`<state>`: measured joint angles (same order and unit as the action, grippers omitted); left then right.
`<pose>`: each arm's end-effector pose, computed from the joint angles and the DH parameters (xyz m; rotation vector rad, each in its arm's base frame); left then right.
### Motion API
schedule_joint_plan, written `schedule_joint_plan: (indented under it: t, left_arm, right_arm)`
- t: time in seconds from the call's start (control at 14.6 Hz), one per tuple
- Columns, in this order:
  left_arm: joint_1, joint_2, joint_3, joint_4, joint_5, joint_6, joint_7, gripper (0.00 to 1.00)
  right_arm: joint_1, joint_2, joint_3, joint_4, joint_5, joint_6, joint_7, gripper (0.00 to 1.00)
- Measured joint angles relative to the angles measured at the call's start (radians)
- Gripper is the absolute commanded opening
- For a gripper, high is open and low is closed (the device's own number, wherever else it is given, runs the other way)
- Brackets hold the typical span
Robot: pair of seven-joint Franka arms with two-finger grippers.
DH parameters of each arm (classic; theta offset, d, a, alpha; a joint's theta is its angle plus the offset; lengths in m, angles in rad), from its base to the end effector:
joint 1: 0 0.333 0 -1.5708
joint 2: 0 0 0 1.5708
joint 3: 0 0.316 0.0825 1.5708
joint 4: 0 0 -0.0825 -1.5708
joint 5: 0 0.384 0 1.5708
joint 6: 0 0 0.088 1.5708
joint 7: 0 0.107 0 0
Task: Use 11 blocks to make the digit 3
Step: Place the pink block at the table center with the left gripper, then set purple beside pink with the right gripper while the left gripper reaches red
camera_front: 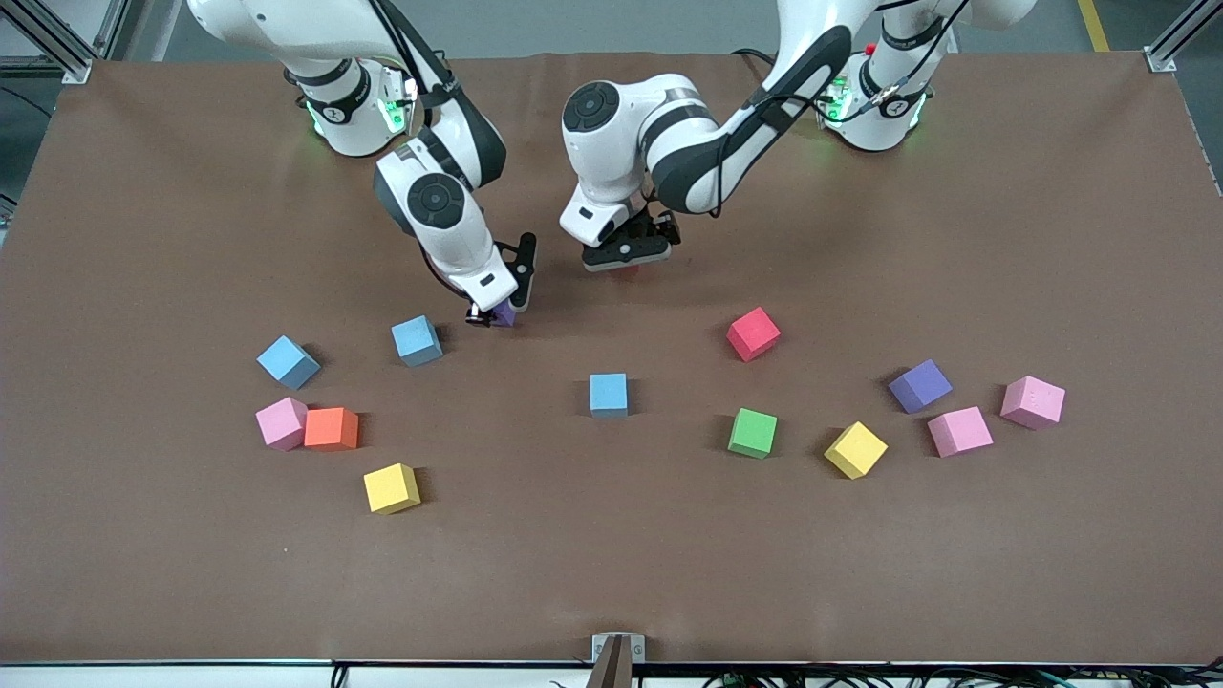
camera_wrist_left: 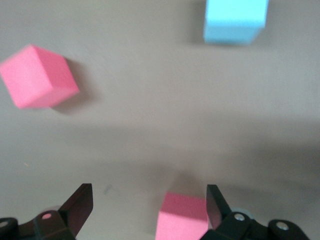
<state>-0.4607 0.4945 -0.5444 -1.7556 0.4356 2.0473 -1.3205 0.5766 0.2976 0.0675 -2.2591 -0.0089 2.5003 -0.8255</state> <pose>0.3889 -0.5128 0.3113 -2.9827 -0.1924 -0.1017 0.4268 0.3213 0.2249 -2.3104 -2.0979 0.0844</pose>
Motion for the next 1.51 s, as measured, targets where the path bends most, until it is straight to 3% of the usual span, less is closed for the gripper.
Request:
schedule_joint_plan:
  t: [0.27,0.62,0.96,1.51]
  left_arm:
    - [0.152,-0.002,0.002,0.096,0.0,-0.03,0.005,1.0]
    - [0.308,-0.001,0.002,0.111,0.0,-0.031,0.013,1.0]
    - [0.362,-0.001,0.003,0.112,0.0,-0.031,0.06,1.0]
    - [0.418,0.019,0.003,0.112,0.0,-0.034,0.129,1.0]
  right_arm:
    - [0.091,0.0,0.0,-0.019,0.0,0.009,0.0,0.42]
    - [0.184,0.0,0.0,-0.027,0.0,0.019,0.069,0.42]
    - [0.258,0.009,0.0,-0.032,0.001,0.042,0.155,0.42]
    - [0.291,0.052,0.0,-0.009,0.001,0.057,0.21,0.42]
